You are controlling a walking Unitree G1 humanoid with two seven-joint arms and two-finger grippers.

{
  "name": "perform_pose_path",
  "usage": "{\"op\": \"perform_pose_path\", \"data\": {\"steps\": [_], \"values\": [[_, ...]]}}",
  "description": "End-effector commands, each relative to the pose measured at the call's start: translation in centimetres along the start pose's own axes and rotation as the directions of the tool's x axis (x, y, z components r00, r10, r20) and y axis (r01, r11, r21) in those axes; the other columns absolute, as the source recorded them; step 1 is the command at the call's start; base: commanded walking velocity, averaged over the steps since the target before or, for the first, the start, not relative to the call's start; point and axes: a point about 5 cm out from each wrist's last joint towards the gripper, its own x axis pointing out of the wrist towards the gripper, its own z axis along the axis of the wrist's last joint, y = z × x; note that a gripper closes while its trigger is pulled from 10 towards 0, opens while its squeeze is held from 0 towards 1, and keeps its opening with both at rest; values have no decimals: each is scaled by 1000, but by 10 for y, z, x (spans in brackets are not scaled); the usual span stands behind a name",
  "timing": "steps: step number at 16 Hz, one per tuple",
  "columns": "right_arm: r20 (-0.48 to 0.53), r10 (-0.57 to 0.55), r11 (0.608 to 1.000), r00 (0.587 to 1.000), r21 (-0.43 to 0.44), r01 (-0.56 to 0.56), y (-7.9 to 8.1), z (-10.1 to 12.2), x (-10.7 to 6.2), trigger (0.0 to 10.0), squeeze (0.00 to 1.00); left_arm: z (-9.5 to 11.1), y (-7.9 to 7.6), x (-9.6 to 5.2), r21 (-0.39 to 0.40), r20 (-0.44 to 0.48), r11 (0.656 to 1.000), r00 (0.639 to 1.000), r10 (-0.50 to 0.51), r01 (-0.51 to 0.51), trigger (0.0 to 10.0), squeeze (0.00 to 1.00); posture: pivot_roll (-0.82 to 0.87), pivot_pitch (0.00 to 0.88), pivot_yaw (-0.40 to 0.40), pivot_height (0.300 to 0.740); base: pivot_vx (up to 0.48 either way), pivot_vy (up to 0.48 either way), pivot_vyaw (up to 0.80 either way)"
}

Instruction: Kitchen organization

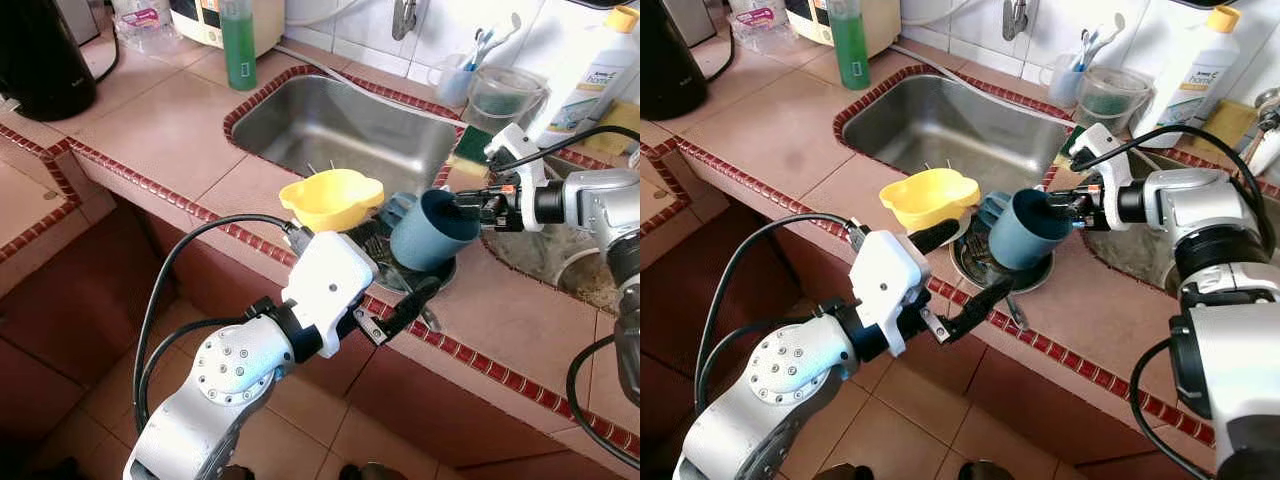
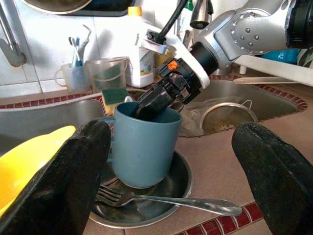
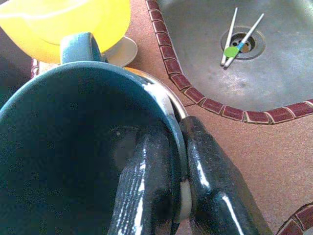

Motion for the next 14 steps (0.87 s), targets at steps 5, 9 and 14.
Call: {"op": "perform_pose_path", "data": {"steps": [5, 9, 14], "values": [[-20, 35, 999, 999, -4, -35, 2, 7, -1, 7765, 0, 6, -2, 1, 12, 31, 1000, 999, -8, 7, 10000, 0, -136, 172, -85, 740, 0, 0, 0], [-33, 127, 990, 991, -52, -129, 4, 15, -13, 10000, 0, 5, 0, 3, 17, 37, 1000, 999, -7, 7, 10000, 0, -137, 145, -85, 740, 0, 0, 0], [28, 106, 992, 994, -64, -104, 0, 33, -29, 10000, 0, 6, 17, 5, 37, 54, 999, 998, 17, -19, 10000, 0, -151, 112, -75, 740, 0, 0, 0]]}}
